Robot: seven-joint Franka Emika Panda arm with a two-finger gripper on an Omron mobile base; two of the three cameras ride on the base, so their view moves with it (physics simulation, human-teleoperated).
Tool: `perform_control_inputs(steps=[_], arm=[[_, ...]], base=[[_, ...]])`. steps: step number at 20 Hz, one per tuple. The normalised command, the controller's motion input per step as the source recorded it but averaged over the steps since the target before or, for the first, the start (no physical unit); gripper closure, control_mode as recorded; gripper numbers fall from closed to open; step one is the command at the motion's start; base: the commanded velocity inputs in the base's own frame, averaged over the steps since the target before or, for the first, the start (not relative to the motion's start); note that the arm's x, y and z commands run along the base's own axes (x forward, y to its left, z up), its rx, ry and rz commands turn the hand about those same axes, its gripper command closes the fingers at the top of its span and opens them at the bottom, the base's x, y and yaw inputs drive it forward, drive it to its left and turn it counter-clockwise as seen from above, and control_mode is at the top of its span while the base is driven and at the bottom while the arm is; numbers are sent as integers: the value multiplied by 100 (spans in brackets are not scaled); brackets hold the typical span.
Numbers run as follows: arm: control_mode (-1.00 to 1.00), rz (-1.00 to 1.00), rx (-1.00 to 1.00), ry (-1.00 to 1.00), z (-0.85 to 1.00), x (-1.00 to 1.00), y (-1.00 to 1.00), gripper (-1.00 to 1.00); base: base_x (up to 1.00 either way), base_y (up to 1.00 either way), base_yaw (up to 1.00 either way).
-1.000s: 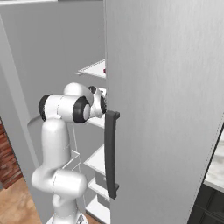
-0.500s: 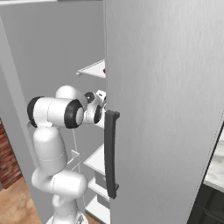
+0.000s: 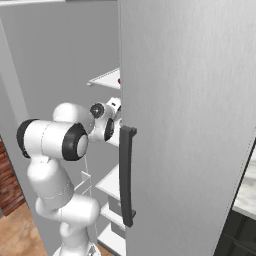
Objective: Take the garlic and steak from the highest rack and move them to the second highest rack where the chicken drumstick and garlic are located, to maximize freezer space. Close the freezer door after rearranging.
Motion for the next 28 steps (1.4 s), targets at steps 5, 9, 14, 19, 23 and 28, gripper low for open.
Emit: perform_control_inputs(steps=[5, 9, 14, 19, 23, 28], arm=[[-100, 0, 15, 0, 52, -68, 0, -100], [-100, -4, 8, 0, 48, -76, 0, -100], [-100, -11, 9, 0, 71, -58, 0, -100], [-100, -22, 18, 0, 77, -41, 0, -100], [-100, -30, 30, 5, 76, -1, 0, -100], [-100, -21, 40, 2, 55, 1, -13, -100]], base=[[0, 0, 0], [0, 0, 0], [0, 0, 0], [0, 0, 0], [0, 0, 0], [0, 0, 0]])
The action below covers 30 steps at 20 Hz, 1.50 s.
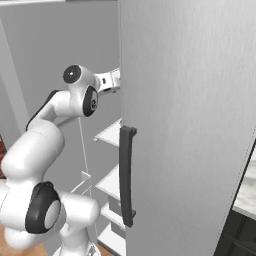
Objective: Take the garlic and steak from the highest rack and move them to the second highest rack where the chicken drumstick and garlic are located, to maximize freezer space. Close the freezer door after rearranging.
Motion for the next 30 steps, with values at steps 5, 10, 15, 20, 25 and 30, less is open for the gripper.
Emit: perform_control_inputs(steps=[5, 10, 15, 20, 25, 30], arm=[[-100, -24, 37, 0, 26, 14, -9, -100], [-100, -28, 18, 1, 15, 27, -1, -100], [-100, -24, 30, 1, 11, 36, -12, -100], [-100, -21, 8, 0, 0, 42, -15, -100], [-100, -16, 2, 6, 0, 48, -18, -100], [-100, -10, 5, 10, 0, 42, -15, -100]], base=[[0, 0, 0], [0, 0, 0], [0, 0, 0], [0, 0, 0], [0, 0, 0], [0, 0, 0]])
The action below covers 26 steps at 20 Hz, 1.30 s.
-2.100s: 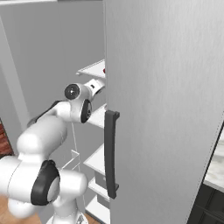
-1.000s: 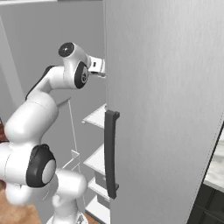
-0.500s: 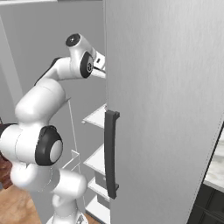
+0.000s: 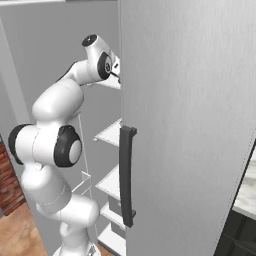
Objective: Take the garlic and steak from the highest rack and move them to the second highest rack where the chicken drumstick and garlic are located, to maximize freezer space. Close the freezer door after rearranging.
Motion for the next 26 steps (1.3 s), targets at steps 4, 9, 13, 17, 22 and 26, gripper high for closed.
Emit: perform_control_inputs(steps=[4, 9, 13, 17, 22, 26], arm=[[-100, -5, 8, 12, -7, 29, -13, -100], [-100, -3, 2, 3, -20, 5, -12, -100], [-100, -2, 0, 0, -19, 2, -11, -100], [-100, -4, 0, 0, -9, -12, -7, -100], [-100, -3, 0, 0, -13, 22, -5, -100], [-100, 0, 0, 0, -33, 22, 0, -100]], base=[[0, 0, 0], [0, 0, 0], [0, 0, 0], [0, 0, 0], [0, 0, 0], [0, 0, 0]])
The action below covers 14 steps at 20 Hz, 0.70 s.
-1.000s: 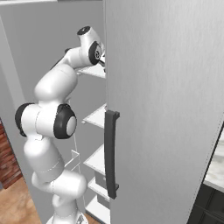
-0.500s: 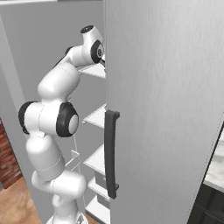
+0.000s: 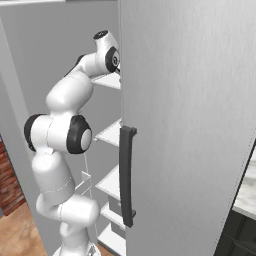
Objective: Take the garlic and steak from the highest rack and move them to the second highest rack where the chicken drumstick and garlic are located, to maximize freezer space. Close the freezer door after rearranging.
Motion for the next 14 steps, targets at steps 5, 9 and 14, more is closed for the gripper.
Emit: perform_control_inputs(steps=[5, 9, 14], arm=[[-100, 0, 0, 1, -46, 2, 0, 100], [-100, 0, -3, 2, -31, -8, 0, 100], [-100, 2, 0, -12, -17, -35, 1, 100]], base=[[0, 0, 0], [0, 0, 0], [0, 0, 0]])
